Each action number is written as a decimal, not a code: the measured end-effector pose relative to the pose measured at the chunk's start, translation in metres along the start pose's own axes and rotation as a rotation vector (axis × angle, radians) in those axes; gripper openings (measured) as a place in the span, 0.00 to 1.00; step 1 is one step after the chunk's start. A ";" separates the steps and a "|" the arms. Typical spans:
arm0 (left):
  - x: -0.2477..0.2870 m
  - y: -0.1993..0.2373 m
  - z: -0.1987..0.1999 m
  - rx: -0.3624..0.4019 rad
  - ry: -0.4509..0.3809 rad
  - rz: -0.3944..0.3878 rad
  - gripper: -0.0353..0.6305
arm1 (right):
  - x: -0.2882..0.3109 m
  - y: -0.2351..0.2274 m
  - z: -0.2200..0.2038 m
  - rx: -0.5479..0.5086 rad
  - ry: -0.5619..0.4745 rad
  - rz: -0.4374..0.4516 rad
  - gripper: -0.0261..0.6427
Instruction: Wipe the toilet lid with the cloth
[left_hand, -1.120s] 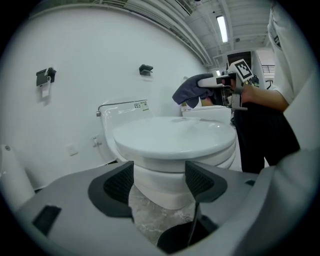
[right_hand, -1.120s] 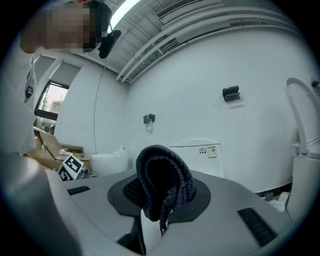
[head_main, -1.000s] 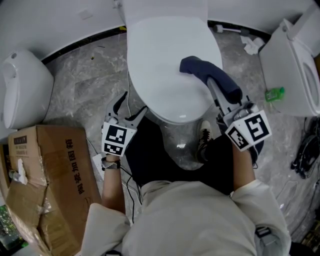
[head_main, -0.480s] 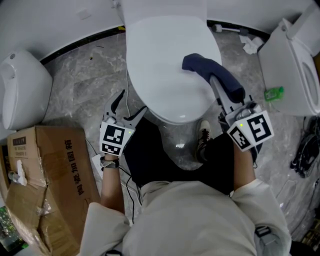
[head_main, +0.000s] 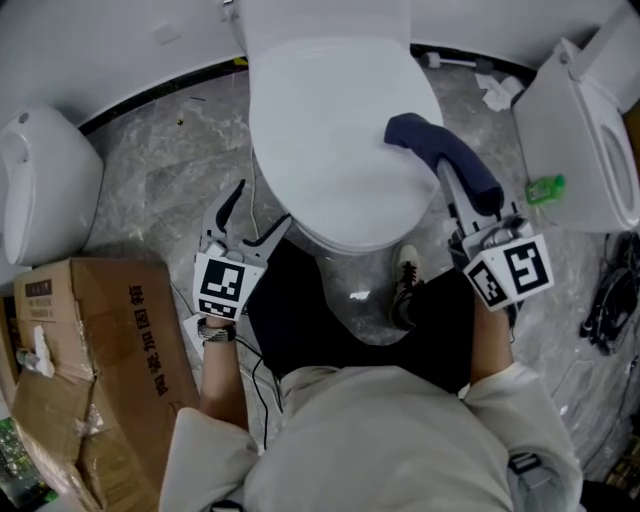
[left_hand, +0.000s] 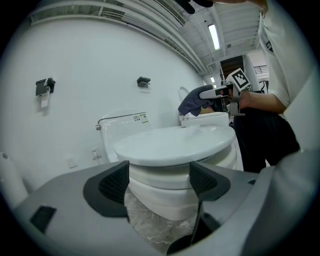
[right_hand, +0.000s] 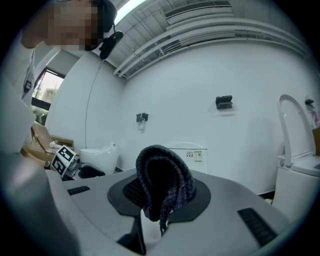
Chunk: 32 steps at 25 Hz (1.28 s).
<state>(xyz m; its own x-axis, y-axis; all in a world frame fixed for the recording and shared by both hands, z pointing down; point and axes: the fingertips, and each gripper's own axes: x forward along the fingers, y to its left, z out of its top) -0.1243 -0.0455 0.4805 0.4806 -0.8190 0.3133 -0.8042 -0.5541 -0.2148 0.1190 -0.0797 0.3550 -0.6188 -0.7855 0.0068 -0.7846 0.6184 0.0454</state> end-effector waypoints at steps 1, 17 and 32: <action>0.000 0.000 0.002 -0.006 -0.008 0.000 0.62 | -0.002 -0.002 0.001 0.009 -0.004 -0.007 0.17; -0.008 0.013 0.044 -0.068 -0.145 -0.001 0.62 | -0.045 -0.057 0.020 0.049 -0.018 -0.176 0.17; -0.003 0.049 0.103 -0.067 -0.218 0.062 0.62 | -0.062 -0.069 0.047 0.025 -0.062 -0.203 0.17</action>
<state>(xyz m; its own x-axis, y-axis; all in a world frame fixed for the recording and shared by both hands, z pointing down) -0.1287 -0.0854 0.3737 0.4881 -0.8679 0.0923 -0.8524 -0.4968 -0.1632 0.2097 -0.0730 0.3049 -0.4486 -0.8916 -0.0612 -0.8936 0.4486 0.0150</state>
